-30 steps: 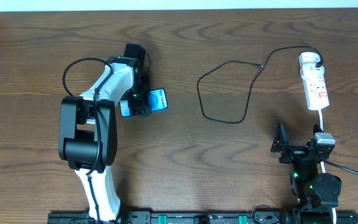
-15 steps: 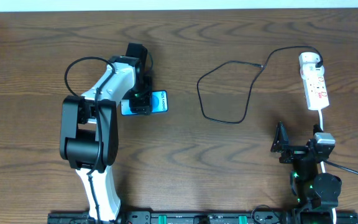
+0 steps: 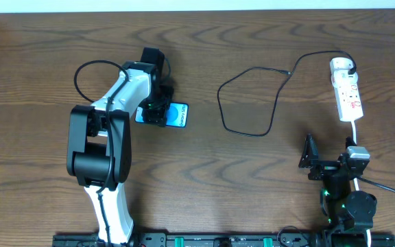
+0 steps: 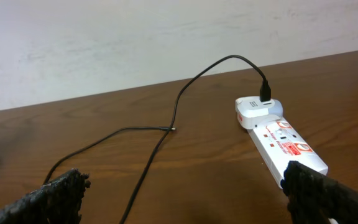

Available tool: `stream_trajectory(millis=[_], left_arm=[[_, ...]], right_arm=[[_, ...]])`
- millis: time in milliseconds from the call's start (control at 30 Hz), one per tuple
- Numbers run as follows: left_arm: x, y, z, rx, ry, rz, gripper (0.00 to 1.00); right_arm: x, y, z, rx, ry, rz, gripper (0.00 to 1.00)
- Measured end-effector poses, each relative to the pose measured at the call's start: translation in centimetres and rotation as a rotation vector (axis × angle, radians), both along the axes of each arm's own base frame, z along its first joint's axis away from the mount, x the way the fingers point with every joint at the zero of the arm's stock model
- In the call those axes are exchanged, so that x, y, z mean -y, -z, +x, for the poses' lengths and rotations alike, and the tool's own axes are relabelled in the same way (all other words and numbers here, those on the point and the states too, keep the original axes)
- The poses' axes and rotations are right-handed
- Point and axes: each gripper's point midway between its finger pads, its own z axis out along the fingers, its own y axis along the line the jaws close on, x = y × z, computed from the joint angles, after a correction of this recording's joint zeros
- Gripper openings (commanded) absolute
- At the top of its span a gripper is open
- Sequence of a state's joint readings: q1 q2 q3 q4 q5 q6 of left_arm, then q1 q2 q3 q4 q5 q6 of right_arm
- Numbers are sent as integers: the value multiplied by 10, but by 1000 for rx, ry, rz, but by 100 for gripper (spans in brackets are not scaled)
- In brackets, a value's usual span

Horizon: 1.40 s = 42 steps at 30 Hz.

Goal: Plug charger to phone and switch on socket
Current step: 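Lift the phone with the left gripper and tilt it upright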

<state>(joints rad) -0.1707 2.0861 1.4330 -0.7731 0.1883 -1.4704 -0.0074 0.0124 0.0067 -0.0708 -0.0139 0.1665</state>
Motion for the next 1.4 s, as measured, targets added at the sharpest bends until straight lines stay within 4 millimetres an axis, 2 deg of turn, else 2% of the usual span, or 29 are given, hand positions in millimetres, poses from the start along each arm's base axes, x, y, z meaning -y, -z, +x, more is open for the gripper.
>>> stream_trajectory(millis=[467, 1000, 1400], left_arm=[[21, -5, -5, 58, 413, -129, 55], [71, -17, -14, 178, 713, -449, 54], [88, -24, -20, 279, 899, -573, 54]], right_arm=[[0, 0, 0, 0, 0, 0, 99], [0, 0, 0, 0, 0, 0, 99], [0, 0, 0, 0, 0, 0, 99]])
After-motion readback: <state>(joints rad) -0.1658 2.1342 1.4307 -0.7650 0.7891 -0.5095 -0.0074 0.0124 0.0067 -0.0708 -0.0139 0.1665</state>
